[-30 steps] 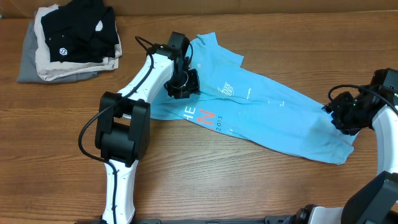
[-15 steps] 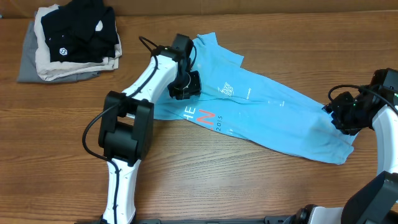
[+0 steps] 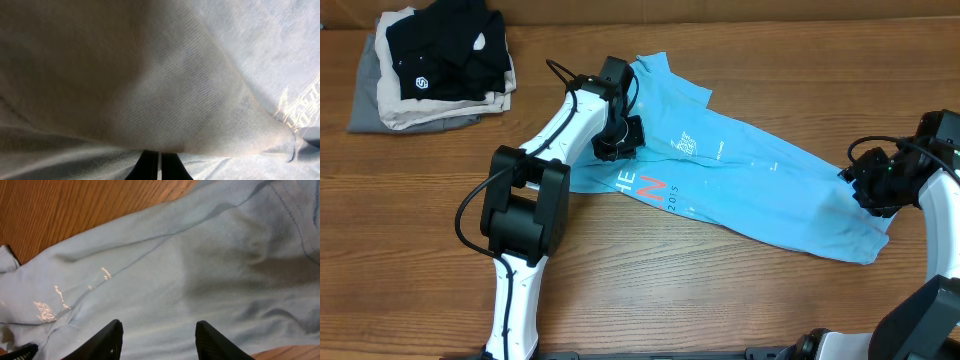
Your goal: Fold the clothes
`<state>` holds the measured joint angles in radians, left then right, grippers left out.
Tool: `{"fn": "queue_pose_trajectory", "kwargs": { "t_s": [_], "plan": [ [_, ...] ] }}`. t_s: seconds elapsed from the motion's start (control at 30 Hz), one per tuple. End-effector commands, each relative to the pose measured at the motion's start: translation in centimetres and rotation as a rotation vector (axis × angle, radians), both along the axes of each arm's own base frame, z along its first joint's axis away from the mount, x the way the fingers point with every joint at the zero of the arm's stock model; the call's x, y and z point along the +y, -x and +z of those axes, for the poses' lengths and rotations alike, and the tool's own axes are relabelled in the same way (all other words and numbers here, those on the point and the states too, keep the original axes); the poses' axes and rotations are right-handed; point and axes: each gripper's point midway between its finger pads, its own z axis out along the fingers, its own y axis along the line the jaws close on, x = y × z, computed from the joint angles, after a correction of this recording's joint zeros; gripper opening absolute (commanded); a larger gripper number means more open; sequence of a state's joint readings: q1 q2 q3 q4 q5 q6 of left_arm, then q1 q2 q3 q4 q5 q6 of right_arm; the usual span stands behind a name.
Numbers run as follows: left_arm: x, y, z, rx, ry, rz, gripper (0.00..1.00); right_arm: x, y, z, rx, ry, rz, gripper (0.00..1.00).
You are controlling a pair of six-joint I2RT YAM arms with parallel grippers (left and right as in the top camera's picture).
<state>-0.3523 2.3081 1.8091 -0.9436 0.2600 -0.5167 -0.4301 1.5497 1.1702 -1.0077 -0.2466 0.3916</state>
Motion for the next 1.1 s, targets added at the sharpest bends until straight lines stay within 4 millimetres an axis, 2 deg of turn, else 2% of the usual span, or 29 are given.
{"fn": "queue_pose_trajectory", "kwargs": {
  "t_s": [0.0, 0.1, 0.3, 0.5, 0.67, 0.8, 0.87, 0.97, 1.07],
  "plan": [
    [-0.3, -0.2, 0.1, -0.001, -0.012, -0.028, 0.04, -0.3, -0.4, 0.4, -0.012, 0.017, 0.003, 0.50],
    [-0.4, -0.7, 1.3, -0.018, -0.011, -0.049, 0.04, -0.3, -0.4, 0.4, -0.012, 0.017, 0.003, 0.50],
    [-1.1, -3.0, 3.7, -0.108, 0.006, -0.051, 0.04, -0.3, -0.4, 0.4, -0.011, 0.017, 0.003, 0.50],
    [-2.1, -5.3, 4.1, -0.214, 0.039, -0.069, 0.06, -0.2, -0.4, 0.4, -0.011, 0.016, 0.003, 0.50],
    [-2.9, -6.1, 4.5, -0.260, 0.056, -0.077, 0.28, -0.2, -0.2, 0.4, -0.005, 0.014, 0.003, 0.50],
    [-3.8, -7.3, 5.1, -0.331, 0.072, -0.113, 0.35, -0.2, -0.3, 0.4, -0.007, 0.015, 0.003, 0.50],
    [-4.4, -8.5, 5.8, -0.401, 0.086, -0.142, 0.36, -0.3, -0.5, 0.4, -0.016, 0.019, 0.003, 0.50],
    [-5.2, -11.1, 7.5, -0.536, 0.119, -0.157, 0.45, -0.6, -1.3, 0.7, -0.057, 0.043, 0.032, 0.50],
    [-5.1, -14.0, 10.3, -0.680, 0.147, -0.154, 0.49, -1.1, -2.3, 1.1, -0.103, 0.081, 0.071, 0.54]
  ]
}}
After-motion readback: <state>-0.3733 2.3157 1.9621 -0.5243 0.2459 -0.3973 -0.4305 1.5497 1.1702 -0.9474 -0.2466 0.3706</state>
